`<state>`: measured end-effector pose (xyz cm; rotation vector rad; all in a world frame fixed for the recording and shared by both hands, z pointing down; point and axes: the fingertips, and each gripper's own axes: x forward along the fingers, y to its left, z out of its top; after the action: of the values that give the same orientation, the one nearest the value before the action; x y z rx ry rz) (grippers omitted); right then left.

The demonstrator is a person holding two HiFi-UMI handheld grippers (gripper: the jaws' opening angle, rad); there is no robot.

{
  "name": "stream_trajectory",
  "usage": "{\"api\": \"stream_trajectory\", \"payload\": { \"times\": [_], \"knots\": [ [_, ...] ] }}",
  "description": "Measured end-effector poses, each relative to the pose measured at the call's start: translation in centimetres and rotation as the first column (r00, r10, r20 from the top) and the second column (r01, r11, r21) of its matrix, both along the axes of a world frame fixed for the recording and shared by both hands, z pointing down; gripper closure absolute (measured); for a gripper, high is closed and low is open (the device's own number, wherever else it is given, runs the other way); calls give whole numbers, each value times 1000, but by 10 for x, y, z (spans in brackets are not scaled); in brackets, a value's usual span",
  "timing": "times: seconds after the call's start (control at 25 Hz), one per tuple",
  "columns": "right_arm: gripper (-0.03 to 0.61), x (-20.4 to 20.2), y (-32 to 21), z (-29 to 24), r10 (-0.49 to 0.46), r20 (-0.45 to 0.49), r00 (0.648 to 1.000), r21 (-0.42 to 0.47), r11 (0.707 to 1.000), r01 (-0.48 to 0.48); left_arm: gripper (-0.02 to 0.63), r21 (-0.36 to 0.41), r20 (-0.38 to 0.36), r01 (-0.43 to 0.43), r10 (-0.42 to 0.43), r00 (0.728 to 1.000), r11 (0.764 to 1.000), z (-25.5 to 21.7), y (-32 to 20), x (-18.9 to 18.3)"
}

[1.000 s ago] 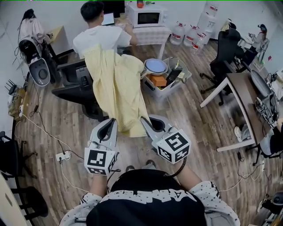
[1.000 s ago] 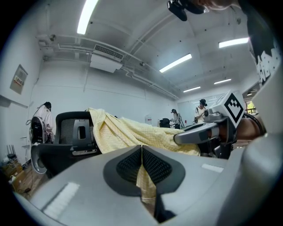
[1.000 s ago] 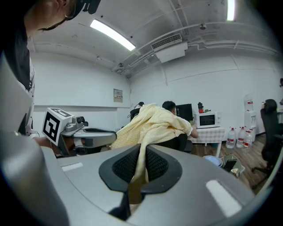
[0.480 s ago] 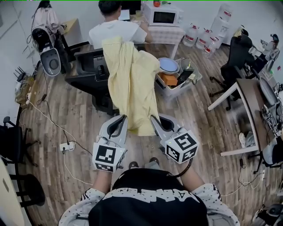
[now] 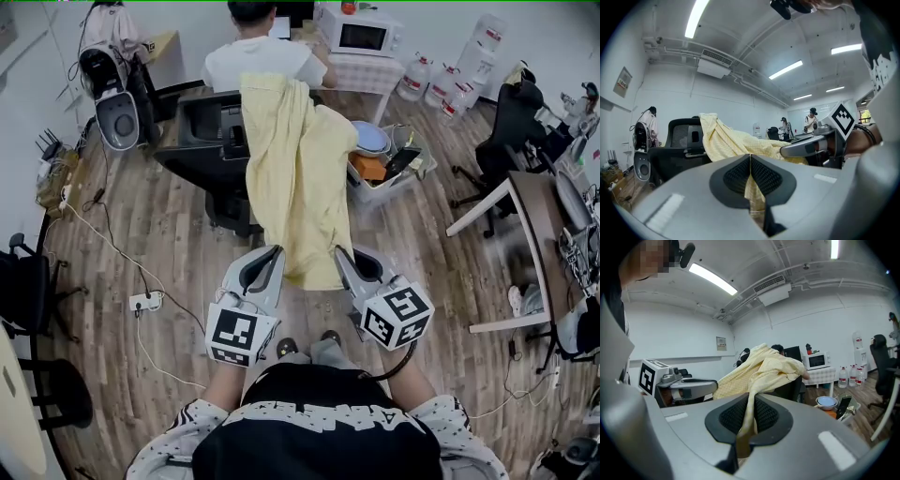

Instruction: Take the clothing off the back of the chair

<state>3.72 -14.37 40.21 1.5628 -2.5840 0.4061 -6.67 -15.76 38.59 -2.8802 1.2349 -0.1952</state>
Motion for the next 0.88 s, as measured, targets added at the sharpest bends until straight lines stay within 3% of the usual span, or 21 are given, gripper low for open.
{"api": "stream_trajectory", "payload": {
  "times": [0.44, 0.68, 0.88],
  "knots": [
    [548, 0, 13, 4, 42, 18, 999, -8, 999, -42, 612, -23, 21, -29, 30, 999, 999, 13, 10, -13],
    [548, 4, 15, 0, 27, 34, 999, -2, 1000, -27, 612, -29, 28, -31, 32, 999, 999, 13, 21, -5],
    [548, 3, 16, 3, -22, 68, 997, -14, 1000, 23, 612, -18, 37, 17, -17, 999, 1000, 8, 25, -5]
  ]
}}
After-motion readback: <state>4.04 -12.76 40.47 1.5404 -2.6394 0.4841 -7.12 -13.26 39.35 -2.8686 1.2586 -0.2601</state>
